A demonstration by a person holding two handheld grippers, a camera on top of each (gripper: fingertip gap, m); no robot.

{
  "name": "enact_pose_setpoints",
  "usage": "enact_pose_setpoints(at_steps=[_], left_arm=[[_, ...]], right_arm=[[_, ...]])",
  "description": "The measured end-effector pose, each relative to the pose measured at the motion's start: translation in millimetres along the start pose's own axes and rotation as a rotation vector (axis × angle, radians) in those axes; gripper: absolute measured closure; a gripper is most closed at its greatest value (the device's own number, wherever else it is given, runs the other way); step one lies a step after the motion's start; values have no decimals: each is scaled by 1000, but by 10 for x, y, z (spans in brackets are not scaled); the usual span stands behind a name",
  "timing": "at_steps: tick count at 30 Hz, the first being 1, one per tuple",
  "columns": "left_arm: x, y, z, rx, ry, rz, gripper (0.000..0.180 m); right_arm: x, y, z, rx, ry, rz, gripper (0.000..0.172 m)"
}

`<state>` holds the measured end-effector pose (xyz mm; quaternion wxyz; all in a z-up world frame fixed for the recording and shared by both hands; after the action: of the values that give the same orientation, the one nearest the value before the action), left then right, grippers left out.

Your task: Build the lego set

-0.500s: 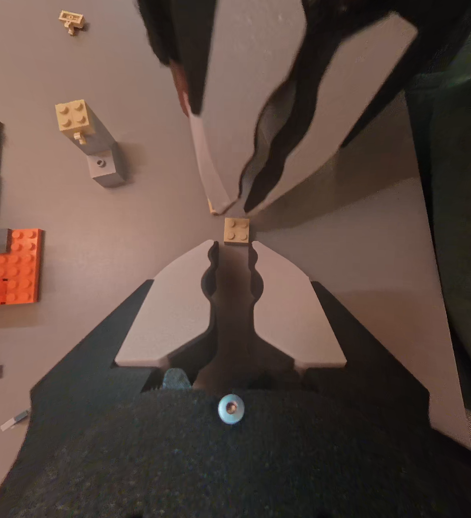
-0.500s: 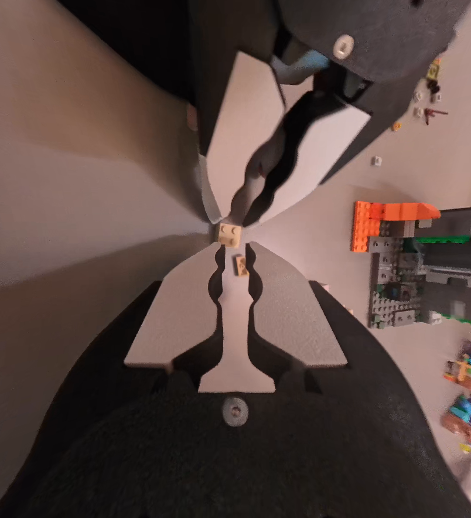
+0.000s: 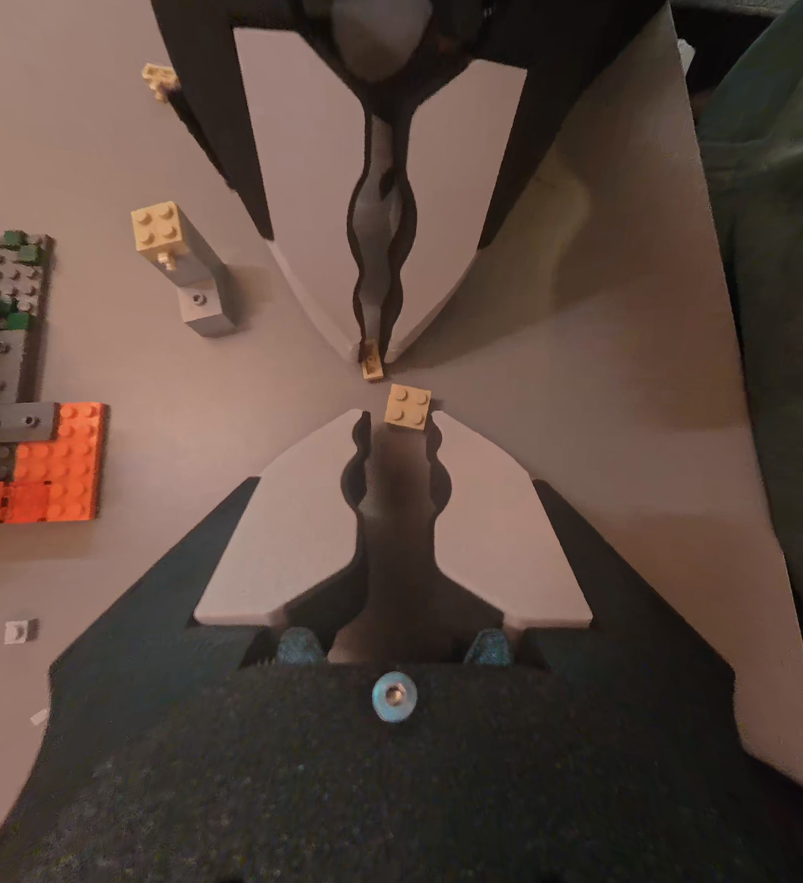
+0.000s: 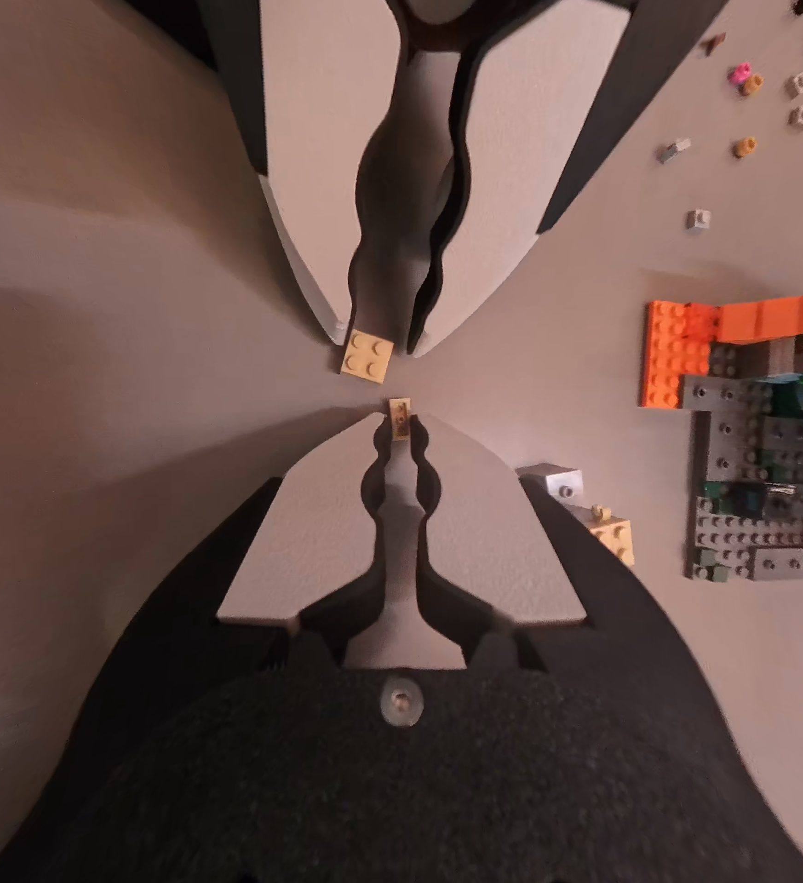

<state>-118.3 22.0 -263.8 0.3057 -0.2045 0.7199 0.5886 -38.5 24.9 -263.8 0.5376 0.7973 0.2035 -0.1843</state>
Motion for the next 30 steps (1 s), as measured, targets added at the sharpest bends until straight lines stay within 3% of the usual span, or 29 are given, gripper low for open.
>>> enact_pose_setpoints(at_steps=[3, 9, 14, 18, 22, 26, 30], left_arm=[[-55, 65, -14, -29, -52, -66, 160], [-222, 178, -87, -98, -210, -200, 167], [-270, 212, -133, -96, -251, -238, 174], [-277, 224, -112, -72, -196, -262, 175], [-244, 224, -1, 29, 47, -298, 179], [-226, 229, 159, 193, 354, -375, 178], [-227, 211, 249, 347, 529, -436, 178]], right_arm=[[-33, 45, -14, -94, -138, -41, 165], [-136, 238, -94, -448, -613, -200, 165], [-137, 290, -127, -566, -734, -242, 165], [-126, 295, -143, -583, -763, -261, 165], [-101, 323, -236, -373, -628, -324, 162], [-84, 353, -210, -21, -257, -326, 156], [-125, 345, -141, 340, 116, -318, 155]])
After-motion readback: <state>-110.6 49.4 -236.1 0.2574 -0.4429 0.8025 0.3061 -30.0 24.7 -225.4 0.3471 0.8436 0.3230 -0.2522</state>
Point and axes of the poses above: each gripper's, where its closed fingertips meet, y back along the fingers, x out of its underside, z = x × y across the jaws, the point moved 5 cm from there along y, back along the fingers, and after that the axes turned 11 degrees about x, right-handed, at the moved point
